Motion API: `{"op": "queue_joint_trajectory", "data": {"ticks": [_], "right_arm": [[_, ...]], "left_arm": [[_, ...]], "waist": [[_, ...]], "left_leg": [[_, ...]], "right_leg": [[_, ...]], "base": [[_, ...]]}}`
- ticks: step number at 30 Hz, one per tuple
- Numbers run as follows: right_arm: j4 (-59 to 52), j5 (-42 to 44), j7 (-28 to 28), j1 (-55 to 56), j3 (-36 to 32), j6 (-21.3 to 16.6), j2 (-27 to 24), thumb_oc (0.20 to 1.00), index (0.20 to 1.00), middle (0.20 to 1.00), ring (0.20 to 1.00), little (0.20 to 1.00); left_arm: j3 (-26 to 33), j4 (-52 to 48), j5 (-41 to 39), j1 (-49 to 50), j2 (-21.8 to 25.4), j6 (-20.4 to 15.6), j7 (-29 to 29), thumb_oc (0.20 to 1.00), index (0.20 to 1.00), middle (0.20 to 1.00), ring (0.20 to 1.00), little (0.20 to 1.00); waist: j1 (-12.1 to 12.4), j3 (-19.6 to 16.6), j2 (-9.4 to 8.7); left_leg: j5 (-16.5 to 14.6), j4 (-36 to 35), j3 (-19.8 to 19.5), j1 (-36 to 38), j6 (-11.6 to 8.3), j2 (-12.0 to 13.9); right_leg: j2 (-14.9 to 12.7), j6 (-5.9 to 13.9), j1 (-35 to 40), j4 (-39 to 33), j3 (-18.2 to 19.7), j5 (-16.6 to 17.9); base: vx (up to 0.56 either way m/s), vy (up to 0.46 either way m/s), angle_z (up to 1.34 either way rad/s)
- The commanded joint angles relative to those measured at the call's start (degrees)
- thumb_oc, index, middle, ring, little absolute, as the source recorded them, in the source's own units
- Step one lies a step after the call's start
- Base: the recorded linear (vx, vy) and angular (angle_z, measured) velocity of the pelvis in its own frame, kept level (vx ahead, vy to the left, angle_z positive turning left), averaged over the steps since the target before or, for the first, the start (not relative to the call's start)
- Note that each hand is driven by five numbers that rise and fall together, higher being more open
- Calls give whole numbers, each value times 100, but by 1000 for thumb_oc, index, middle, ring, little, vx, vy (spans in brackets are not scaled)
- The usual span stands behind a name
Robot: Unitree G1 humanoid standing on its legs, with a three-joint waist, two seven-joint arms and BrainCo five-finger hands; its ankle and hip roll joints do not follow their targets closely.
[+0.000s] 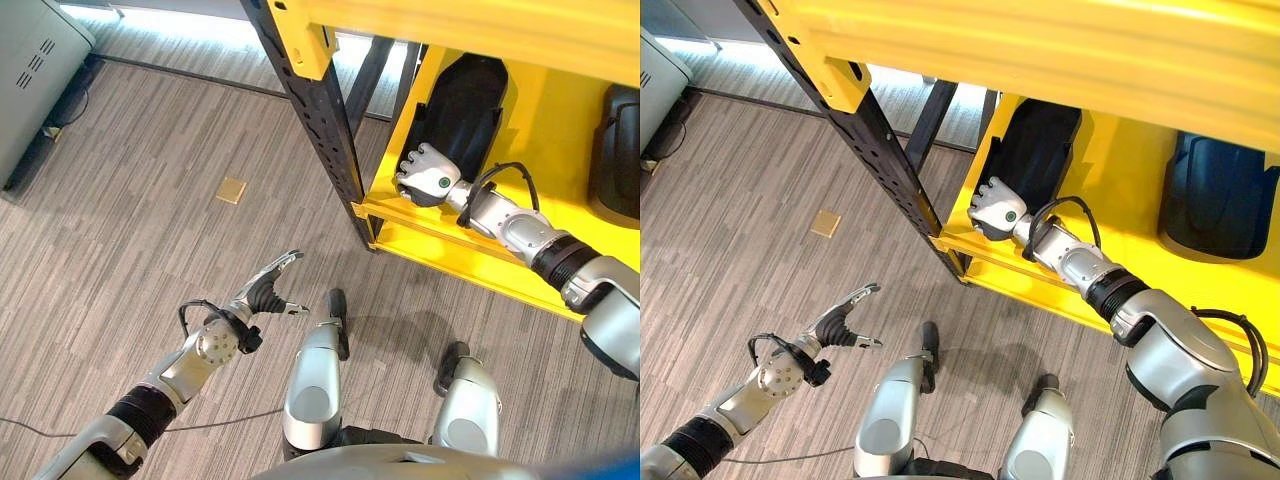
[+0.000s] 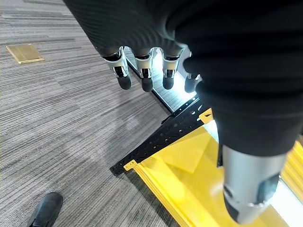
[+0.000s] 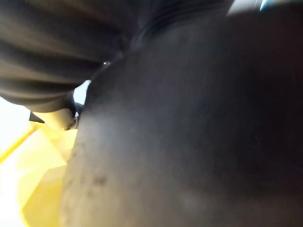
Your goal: Move parts from the plastic box to the shelf.
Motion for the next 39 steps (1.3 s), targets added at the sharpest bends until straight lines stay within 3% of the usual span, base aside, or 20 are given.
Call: {"op": "queue_joint_trajectory", "data": {"ticks": [1,33,34,35,36,39], "right_arm": [[315,-104,-67,-735,100,147,-245,200,200,200,200,200],[783,189,-175,-1121,124,352,-284,200,200,200,200,200],[800,194,-253,-1126,133,371,-278,504,504,504,504,504],[808,184,-264,-1130,132,358,-272,598,598,598,598,598],[819,167,-265,-1136,121,289,-259,1000,1000,1000,1000,1000],[762,39,-280,-1106,142,167,-264,1000,1000,1000,1000,1000]], "left_arm": [[-76,-380,-59,-109,325,-217,-13,1000,1000,1000,1000,1000],[-229,-412,-81,-165,419,-231,-81,1000,1000,1000,1000,1000],[-255,-416,-83,-151,422,-236,-52,1000,1000,1000,1000,1000],[-258,-419,-93,-153,427,-235,-48,1000,1000,1000,1000,1000],[-260,-419,-106,-154,433,-239,-43,1000,1000,1000,1000,1000],[-261,-401,-133,-188,431,-231,-60,1000,1000,1000,1000,1000]], "waist": [[138,148,-31],[201,190,18],[199,186,21],[198,185,21],[195,181,19],[181,185,14]], "left_leg": [[-819,659,129,228,48,156],[-820,708,110,202,49,159],[-824,712,111,207,50,164],[-825,714,110,205,50,163],[-829,720,110,201,49,164],[-838,737,114,201,49,168]], "right_leg": [[-275,140,68,318,-244,103],[-384,125,49,435,-289,91],[-385,125,41,455,-288,80],[-385,125,40,455,-285,79],[-381,123,40,454,-279,76],[-376,124,43,453,-271,74]], "base": [[0,0,0],[0,-1,0],[0,0,0],[0,0,0],[0,0,0],[0,0,0]]}}
